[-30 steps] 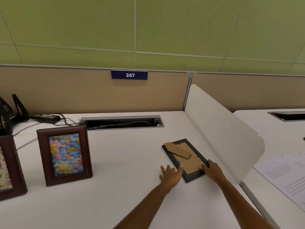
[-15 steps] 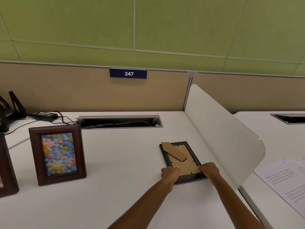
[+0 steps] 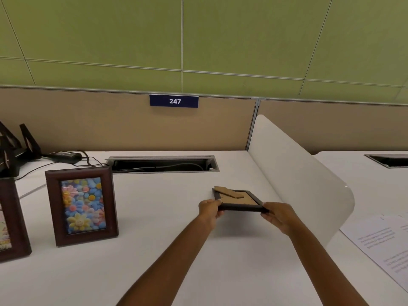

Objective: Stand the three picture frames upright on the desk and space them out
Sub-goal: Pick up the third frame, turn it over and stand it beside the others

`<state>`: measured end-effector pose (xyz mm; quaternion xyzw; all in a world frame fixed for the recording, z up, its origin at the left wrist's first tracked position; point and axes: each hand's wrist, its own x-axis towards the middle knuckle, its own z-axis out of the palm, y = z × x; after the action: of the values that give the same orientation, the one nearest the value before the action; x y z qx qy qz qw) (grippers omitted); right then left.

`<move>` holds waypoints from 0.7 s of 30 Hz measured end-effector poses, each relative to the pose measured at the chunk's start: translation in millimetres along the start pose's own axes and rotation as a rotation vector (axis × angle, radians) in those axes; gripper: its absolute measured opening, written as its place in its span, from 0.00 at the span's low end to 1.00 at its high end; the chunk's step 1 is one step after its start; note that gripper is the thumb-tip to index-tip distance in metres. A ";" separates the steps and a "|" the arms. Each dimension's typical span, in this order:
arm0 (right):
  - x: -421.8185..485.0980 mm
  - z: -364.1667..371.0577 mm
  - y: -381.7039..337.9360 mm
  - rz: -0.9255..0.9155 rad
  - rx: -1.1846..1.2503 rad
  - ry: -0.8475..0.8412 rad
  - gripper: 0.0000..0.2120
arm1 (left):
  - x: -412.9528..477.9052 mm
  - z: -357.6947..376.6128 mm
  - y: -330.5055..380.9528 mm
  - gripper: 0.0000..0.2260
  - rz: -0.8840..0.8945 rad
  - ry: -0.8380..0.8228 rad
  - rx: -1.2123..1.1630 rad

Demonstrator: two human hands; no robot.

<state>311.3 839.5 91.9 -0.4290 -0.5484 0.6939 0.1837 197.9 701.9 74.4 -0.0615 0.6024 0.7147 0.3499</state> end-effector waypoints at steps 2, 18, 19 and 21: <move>-0.8 1.5 -5.6 -0.054 0.066 -0.019 0.13 | -0.1 -1.1 11.5 0.08 0.009 0.025 -0.055; 0.1 44.1 18.1 -0.825 -0.508 -0.112 0.12 | -54.5 -57.0 76.6 0.04 0.069 -0.075 -0.082; -3.3 48.6 17.7 -0.842 -0.477 -0.118 0.11 | -55.6 -60.7 79.6 0.05 0.096 -0.073 -0.082; -11.3 59.1 15.6 -0.873 -0.387 -0.118 0.11 | -57.1 -69.1 85.4 0.08 0.135 -0.074 -0.090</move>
<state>273.9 790.5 83.9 -0.1449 -0.8059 0.4603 0.3429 168.5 612.6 154.9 -0.0099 0.5591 0.7647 0.3201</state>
